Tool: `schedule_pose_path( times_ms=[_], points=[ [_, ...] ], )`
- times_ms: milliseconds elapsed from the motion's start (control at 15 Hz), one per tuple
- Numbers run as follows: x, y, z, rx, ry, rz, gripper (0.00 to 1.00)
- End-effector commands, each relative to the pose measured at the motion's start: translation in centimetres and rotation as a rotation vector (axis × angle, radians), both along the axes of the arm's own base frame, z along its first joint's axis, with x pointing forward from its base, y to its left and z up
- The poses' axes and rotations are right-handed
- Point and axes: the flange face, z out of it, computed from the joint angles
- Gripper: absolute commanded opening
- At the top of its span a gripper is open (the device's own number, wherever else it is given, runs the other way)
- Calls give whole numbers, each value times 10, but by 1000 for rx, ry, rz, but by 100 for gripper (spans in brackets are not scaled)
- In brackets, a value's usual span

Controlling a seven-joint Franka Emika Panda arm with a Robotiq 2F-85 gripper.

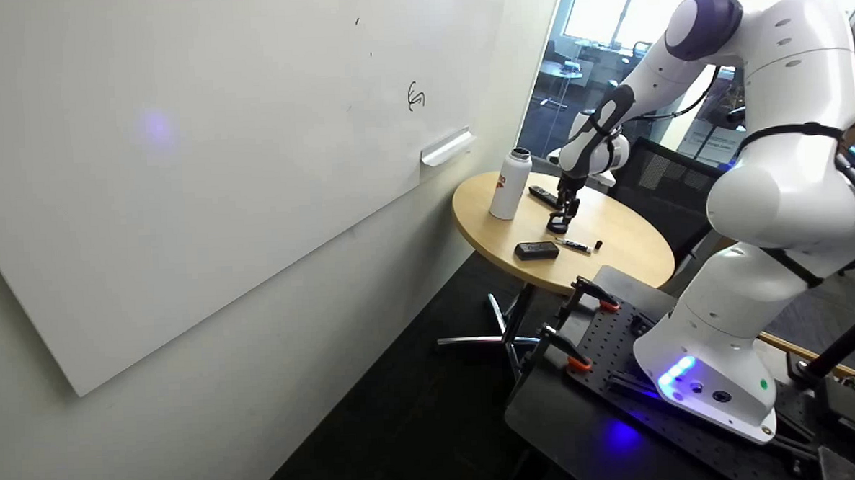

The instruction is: Move the lid forward

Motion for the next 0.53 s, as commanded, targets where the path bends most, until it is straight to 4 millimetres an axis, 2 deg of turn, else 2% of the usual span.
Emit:
schedule_pose_path(
  times_ms=[0, 133, 467],
  points=[
    [12, -14, -6, 10, 14, 21, 66],
    [8, -36, -5, 4, 18, 30, 49],
    [6, -66, -1, -14, 37, 33, 10]
  ],
)
